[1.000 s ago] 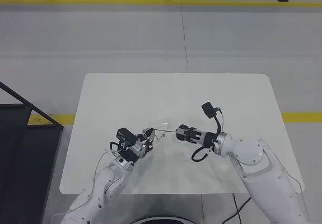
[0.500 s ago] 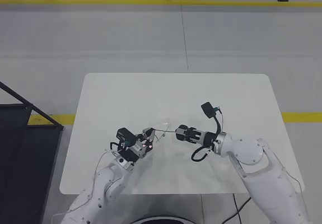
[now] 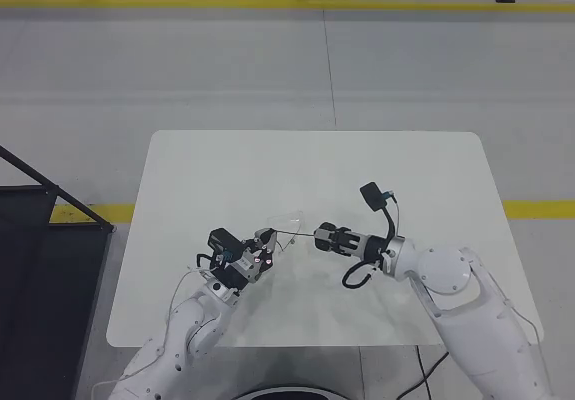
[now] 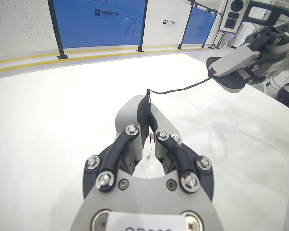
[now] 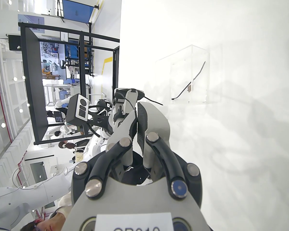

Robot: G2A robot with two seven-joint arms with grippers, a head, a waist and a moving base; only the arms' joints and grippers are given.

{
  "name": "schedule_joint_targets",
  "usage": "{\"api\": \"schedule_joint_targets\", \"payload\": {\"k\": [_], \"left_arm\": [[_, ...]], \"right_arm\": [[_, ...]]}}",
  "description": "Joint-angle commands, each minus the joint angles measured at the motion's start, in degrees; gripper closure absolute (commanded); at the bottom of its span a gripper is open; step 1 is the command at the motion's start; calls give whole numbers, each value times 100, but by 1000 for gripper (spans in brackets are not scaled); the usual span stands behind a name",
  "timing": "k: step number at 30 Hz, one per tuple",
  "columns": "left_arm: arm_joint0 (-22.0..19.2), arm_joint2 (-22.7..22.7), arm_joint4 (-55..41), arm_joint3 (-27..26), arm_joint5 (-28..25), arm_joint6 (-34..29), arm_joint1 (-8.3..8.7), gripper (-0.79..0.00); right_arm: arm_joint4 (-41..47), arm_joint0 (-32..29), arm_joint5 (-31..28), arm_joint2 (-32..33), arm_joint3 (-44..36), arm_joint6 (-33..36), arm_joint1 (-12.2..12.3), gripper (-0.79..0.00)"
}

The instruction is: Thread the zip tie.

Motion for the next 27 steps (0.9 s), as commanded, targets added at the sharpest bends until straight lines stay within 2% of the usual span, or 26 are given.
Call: {"api": "schedule_joint_targets", "payload": {"k": [1,27], "left_arm": [[0,0,0,0,0,0,0,0],[0,0,0,0,0,0,0,0]], "right_arm": [[-6,18,15,-12,12,19,-1,0],[13,-25,-13,18,-13,26,16,0]]}}
